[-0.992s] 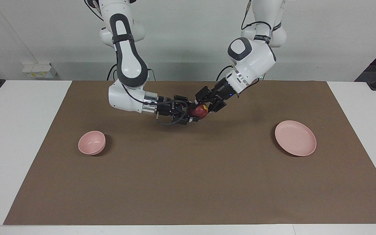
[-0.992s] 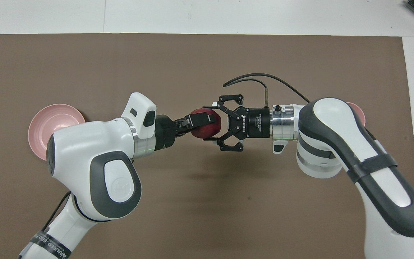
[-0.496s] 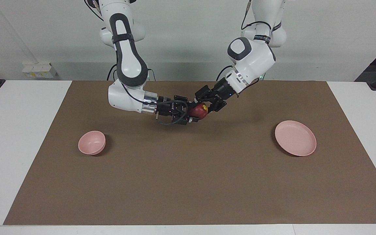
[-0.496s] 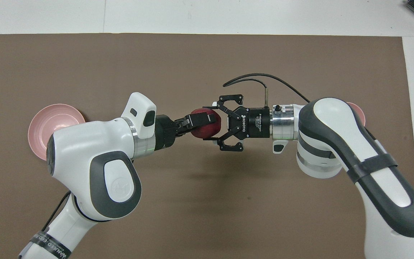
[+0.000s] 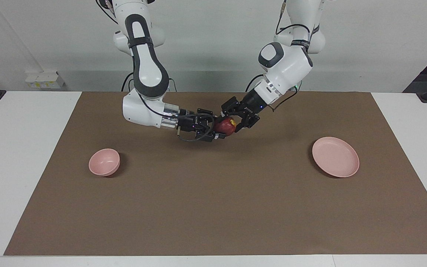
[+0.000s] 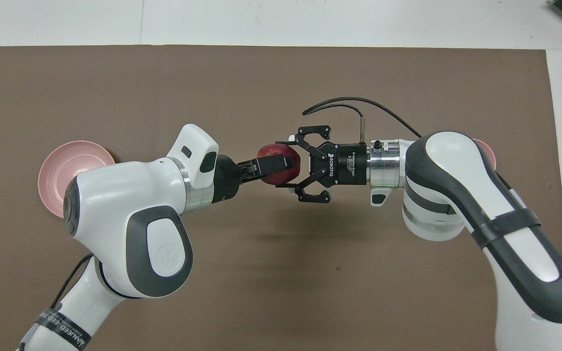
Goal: Move apple from plate to bowl
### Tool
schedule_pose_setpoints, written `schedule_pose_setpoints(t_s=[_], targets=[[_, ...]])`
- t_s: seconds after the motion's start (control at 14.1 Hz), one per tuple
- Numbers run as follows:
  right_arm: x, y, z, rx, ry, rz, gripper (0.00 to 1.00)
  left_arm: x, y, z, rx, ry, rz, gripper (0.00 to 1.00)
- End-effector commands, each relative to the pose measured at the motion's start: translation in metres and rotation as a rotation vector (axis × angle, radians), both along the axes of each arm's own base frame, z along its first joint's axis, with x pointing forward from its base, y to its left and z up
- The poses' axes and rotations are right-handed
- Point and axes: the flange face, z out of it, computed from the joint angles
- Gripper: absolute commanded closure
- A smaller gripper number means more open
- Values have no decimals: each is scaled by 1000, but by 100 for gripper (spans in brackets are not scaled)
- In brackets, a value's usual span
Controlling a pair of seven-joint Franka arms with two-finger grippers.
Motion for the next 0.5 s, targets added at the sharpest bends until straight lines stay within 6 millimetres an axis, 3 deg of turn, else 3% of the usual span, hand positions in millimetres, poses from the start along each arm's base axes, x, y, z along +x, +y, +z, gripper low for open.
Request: schedule_pose_setpoints(t_s=[0.0,0.43], targets=[[9,-8,22,-71,-49,-28,100,17,27,-5,71,16,-27,0],[26,-31,20,-238,-153,-66,100,33,96,-9,382,32,-197,0]])
